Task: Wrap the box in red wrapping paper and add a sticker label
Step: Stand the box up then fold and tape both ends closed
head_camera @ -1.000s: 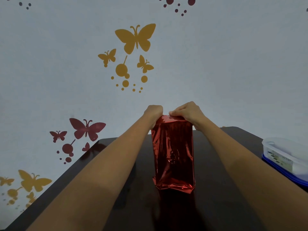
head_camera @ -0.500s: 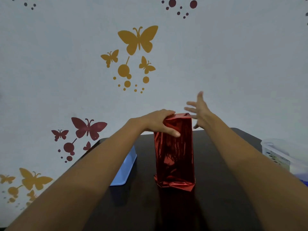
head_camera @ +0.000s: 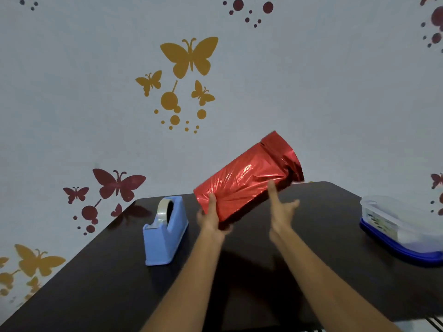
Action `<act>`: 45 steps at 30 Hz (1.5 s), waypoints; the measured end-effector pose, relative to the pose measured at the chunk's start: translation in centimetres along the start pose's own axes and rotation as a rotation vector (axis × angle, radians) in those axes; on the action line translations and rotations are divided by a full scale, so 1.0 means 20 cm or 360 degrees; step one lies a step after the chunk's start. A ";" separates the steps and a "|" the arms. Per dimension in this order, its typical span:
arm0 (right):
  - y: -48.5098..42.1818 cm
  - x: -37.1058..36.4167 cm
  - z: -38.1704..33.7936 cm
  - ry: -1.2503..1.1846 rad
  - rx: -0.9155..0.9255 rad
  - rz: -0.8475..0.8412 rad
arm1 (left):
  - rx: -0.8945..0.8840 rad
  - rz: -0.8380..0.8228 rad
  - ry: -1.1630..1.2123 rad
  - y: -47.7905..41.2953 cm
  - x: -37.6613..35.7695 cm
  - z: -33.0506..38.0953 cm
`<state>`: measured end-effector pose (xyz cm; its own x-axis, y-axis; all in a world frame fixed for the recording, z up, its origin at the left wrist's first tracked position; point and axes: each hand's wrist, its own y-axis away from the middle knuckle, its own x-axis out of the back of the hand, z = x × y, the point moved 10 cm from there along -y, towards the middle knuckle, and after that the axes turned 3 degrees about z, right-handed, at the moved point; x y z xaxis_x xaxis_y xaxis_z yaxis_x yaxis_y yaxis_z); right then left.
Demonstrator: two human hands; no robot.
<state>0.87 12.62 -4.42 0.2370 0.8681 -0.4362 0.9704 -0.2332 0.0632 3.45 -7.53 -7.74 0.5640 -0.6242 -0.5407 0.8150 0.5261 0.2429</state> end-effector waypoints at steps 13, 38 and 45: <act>-0.05 -0.18 -0.12 0.0494 0.0201 -0.0984 | -0.0647 -0.0232 -0.0966 0.11 -0.04 0.42; -0.01 -0.22 -0.04 0.0832 0.0315 -0.1342 | -0.1909 -0.0199 -0.2453 0.76 -1.19 0.86; 0.03 -0.24 -0.06 0.0846 0.0331 -0.1382 | -0.1664 -0.0233 -0.2904 0.76 -1.15 0.72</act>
<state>0.40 8.92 -1.20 -0.5004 0.8429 0.1980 0.8017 0.5374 -0.2616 4.77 6.53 20.05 0.5072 -0.0620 0.8596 0.8611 0.0777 -0.5024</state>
